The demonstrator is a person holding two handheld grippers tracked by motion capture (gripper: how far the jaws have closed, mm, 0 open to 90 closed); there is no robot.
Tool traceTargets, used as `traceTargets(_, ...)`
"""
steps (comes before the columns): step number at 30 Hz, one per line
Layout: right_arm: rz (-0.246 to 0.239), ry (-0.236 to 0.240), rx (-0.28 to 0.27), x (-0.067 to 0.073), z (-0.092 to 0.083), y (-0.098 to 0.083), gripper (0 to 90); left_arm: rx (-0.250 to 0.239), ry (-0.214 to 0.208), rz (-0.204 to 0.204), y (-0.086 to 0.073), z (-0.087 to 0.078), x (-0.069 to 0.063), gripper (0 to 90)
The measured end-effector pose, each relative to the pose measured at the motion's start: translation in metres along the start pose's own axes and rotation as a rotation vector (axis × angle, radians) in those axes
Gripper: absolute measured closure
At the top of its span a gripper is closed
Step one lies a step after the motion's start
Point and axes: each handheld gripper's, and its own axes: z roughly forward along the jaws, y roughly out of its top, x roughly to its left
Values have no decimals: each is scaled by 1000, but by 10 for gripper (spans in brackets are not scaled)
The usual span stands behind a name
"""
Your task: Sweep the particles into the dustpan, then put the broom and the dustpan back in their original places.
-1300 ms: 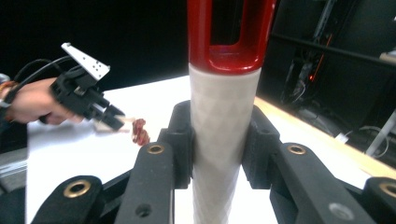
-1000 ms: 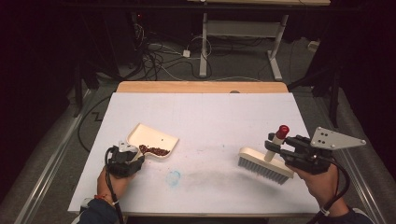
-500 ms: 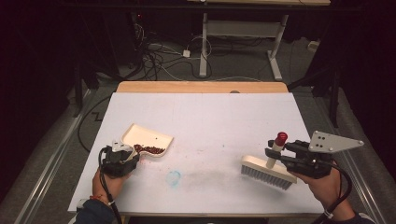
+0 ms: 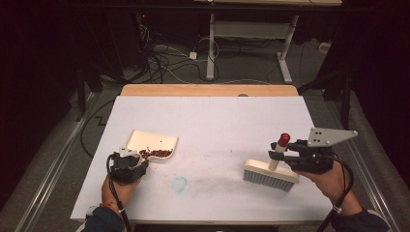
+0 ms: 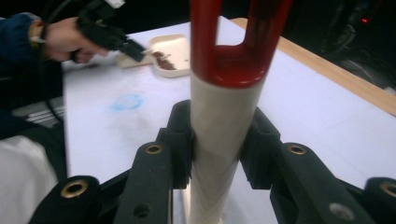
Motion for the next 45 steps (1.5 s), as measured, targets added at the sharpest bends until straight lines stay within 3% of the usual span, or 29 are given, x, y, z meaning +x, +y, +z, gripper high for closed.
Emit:
traceTargets(8,68,-60,-3,-38,18,1,644,-3,-39,26,1,-1,-7,541)
traceTargets(10,96,-65,-4,-48,24,1,636,-21,-56,41,-2,-4,-8,535)
traceTargets(12,119,-74,4,-58,31,1,626,-69,-87,65,-4,-10,-8,511)
traceTargets(14,131,-100,17,-65,38,2,614,-123,-88,128,-5,-17,-10,483)
traceTargets(17,152,-125,30,-74,49,1,604,-194,-76,257,-8,-28,-14,419)
traceTargets(20,179,-139,33,-82,59,-2,602,-243,-102,351,-11,-33,-17,380)
traceTargets(22,189,-149,40,-87,66,-3,596,-247,-159,395,-11,-34,-17,381)
traceTargets(24,194,-160,48,-92,74,-3,592,-262,-117,433,-13,-34,-20,338)
traceTargets(25,196,-165,53,-94,79,-3,588,-255,-132,458,-13,-33,-21,323)
traceTargets(27,192,-197,85,-98,88,-3,570,-236,-156,487,-12,-32,-23,383)
traceTargets(29,208,-228,106,-103,95,-5,562,-245,-166,502,-12,-32,-23,380)
traceTargets(31,236,-265,119,-106,100,-8,551,-258,-153,492,-13,-31,-24,294)
traceTargets(32,241,-281,123,-108,102,-10,548,-252,-168,481,-14,-31,-24,281)
traceTargets(34,248,-295,131,-111,106,-13,533,-244,-188,488,-15,-30,-24,281)
traceTargets(36,241,-342,146,-113,110,-16,455,-246,-188,499,-16,-29,-26,254)
traceTargets(40,268,-407,133,-119,115,-24,449,-246,-194,507,-18,-29,-29,240)
traceTargets(45,271,-424,118,-117,118,-29,447,-240,-185,515,-18,-27,-29,240)
